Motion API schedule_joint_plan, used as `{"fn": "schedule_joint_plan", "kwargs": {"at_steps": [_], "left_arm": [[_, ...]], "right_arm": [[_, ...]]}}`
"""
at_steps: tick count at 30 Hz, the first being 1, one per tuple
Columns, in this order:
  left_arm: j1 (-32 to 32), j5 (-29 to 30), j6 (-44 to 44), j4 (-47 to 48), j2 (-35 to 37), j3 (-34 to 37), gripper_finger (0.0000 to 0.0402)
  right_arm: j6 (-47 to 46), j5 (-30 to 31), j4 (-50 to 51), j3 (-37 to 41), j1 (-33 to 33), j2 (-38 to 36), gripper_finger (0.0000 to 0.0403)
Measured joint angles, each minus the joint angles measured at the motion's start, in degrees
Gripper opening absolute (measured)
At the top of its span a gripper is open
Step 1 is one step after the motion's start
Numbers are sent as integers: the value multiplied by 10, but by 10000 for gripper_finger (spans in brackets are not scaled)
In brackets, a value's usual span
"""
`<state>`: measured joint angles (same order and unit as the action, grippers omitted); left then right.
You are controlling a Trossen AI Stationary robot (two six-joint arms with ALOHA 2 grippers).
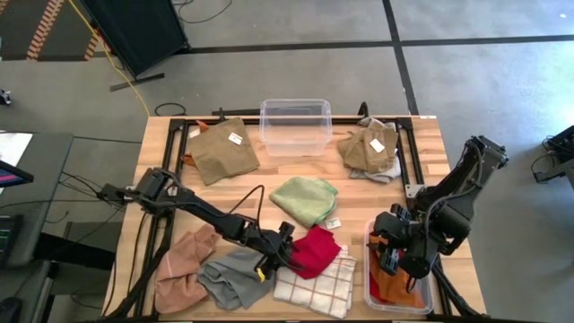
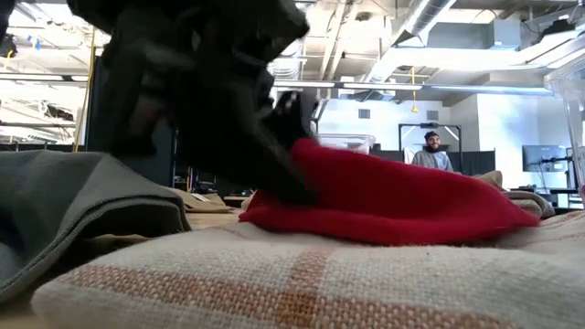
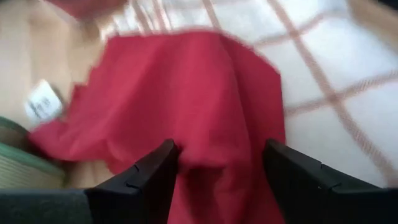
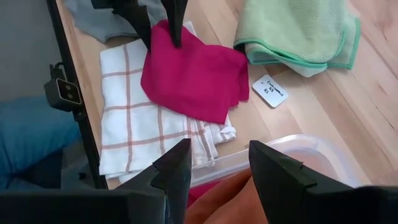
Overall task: Sort towels by color in basket
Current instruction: Put the red towel into the bottom transparent bin
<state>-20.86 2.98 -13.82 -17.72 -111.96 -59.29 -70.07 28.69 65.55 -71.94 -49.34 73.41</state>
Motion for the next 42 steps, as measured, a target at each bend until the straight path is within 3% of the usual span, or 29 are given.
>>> {"fn": "schedule_joint_plan", "kwargs": {"at_steps": [7, 11, 24, 34, 42], "left_arm": [[0, 16, -3, -21, -15, -14, 224], [0, 16, -8, -27, -16, -16, 204], [0, 3, -38, -27, -16, -18, 12], [1, 7, -56, -25, -6, -18, 10], [7, 26, -93, 7, 74, -18, 8]], "right_arm": [[0, 0, -5, 0, 0, 0, 187], [1, 0, -4, 0, 0, 0, 187], [11, 1, -1, 0, 0, 0, 187], [11, 1, -5, 0, 0, 0, 187], [11, 1, -5, 0, 0, 0, 187]]}}
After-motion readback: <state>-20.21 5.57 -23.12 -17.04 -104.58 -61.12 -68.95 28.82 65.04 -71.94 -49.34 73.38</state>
